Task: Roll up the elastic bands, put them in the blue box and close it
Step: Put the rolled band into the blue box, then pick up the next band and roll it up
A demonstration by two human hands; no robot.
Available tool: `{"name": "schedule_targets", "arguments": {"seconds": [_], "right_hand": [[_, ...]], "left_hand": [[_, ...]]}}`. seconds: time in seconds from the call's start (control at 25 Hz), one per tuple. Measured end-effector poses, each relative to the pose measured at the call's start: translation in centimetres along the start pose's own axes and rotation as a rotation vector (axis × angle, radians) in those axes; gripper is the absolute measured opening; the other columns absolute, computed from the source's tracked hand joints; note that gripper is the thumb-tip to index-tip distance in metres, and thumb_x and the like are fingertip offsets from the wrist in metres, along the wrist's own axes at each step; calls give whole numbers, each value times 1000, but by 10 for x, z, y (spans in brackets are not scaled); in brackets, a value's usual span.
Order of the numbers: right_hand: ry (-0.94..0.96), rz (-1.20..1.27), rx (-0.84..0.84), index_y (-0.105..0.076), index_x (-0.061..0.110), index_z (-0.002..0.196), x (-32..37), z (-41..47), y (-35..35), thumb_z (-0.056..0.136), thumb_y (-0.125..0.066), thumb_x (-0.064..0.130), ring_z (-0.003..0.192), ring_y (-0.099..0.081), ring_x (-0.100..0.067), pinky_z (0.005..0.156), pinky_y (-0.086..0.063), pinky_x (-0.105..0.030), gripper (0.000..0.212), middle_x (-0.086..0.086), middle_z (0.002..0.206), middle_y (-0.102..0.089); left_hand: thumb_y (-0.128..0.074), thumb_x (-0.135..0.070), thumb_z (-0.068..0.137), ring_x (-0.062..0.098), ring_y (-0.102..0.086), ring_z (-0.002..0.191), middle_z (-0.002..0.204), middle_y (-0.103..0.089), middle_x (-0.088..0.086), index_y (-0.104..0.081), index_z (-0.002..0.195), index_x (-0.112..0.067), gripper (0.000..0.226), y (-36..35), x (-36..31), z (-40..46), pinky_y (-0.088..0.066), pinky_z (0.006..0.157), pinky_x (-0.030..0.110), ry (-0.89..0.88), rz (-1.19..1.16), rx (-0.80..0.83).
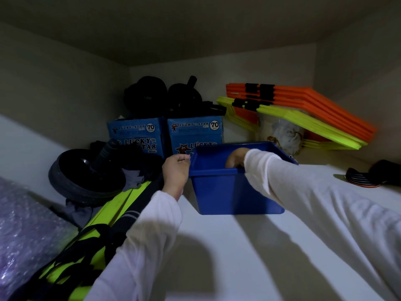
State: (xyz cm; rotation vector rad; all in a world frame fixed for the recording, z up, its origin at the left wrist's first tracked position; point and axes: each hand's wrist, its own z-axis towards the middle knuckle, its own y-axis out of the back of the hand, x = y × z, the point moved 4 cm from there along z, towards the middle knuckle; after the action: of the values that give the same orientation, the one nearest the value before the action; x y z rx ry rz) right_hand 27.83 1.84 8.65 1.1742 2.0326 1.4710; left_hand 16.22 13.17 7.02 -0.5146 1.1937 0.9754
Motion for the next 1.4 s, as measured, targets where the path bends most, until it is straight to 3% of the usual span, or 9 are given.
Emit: {"name": "schedule_targets", "arguments": {"seconds": [0.12, 0.24, 0.4, 0.52, 0.64, 0.76, 0.96, 1.16, 1.4], "right_hand": [[33, 0, -52, -54, 4, 127, 0, -1, 2, 96, -44, 23, 121, -53, -27, 100, -42, -33, 37, -12, 135, -53], [58, 166, -223, -63, 7, 97, -3, -7, 8, 94, -49, 28, 75, -57, -20, 69, -48, -29, 26, -12, 99, -64], [187, 523, -551, -59, -3, 110, -20, -36, 23, 93, -51, 26, 82, -61, -27, 73, -50, -36, 35, -18, 104, -67], [235, 478, -882, -68, -3, 94, -53, -89, 23, 92, -52, 28, 77, -61, -31, 60, -42, -30, 35, -17, 83, -66], [156, 402, -1025, -68, 2, 84, -109, -145, -2, 91, -51, 26, 76, -60, -29, 60, -39, -29, 30, -14, 78, -67], [-100, 243, -1021, -66, 5, 80, -185, -177, -41, 89, -54, 28, 82, -62, -31, 64, -45, -34, 27, -14, 82, -68], [-565, 68, -847, -58, 11, 113, -292, -200, -106, 86, -56, 36, 117, -48, -34, 91, -43, -40, 37, -16, 123, -54], [-629, 184, -754, -63, 11, 108, -341, -200, -141, 84, -50, 55, 111, -52, -33, 86, -45, -36, 52, -16, 119, -57], [-531, 150, -730, -67, 11, 93, -323, -194, -148, 84, -47, 60, 94, -60, -27, 67, -40, -28, 54, -9, 93, -63]], "left_hand": [[-47, -1, 90, 24, -59, 95, 115, -65, 19, -64, 109, 1, 25, 0, 1, 1, -47, 87, 31, -5, 4, 0], [-47, -2, 90, 27, -59, 101, 117, -64, 18, -64, 111, 0, 27, 0, -1, -2, -42, 83, 26, -13, 40, 14], [-49, -5, 90, 21, -55, 96, 118, -64, 16, -63, 112, -1, 26, 2, -10, -11, -38, 81, 23, -47, 78, 20], [-52, -8, 90, 28, -55, 108, 120, -60, 18, -61, 116, -2, 28, 1, -26, -32, -38, 87, 26, -282, 298, -41], [-50, -14, 89, 24, -50, 107, 109, -59, 14, -64, 109, -5, 25, -16, -54, -84, -30, 87, 17, -686, 330, -39], [-48, -23, 89, 7, -49, 98, 103, -56, -1, -65, 102, -11, 24, -61, -62, -139, -33, 82, 14, -864, 326, 363], [-57, -32, 88, -11, -51, 98, 114, -46, -18, -59, 107, -31, 20, -121, -11, -191, -40, 90, 5, -603, 478, 1031], [-55, -44, 86, -2, -48, 115, 123, -49, -17, -55, 117, -31, 34, -130, 11, -191, -39, 105, 25, -534, 649, 1101], [-47, -44, 91, 1, -37, 122, 128, -44, -19, -48, 123, -32, 35, -128, 15, -193, -34, 105, 22, -612, 696, 1094]]}}
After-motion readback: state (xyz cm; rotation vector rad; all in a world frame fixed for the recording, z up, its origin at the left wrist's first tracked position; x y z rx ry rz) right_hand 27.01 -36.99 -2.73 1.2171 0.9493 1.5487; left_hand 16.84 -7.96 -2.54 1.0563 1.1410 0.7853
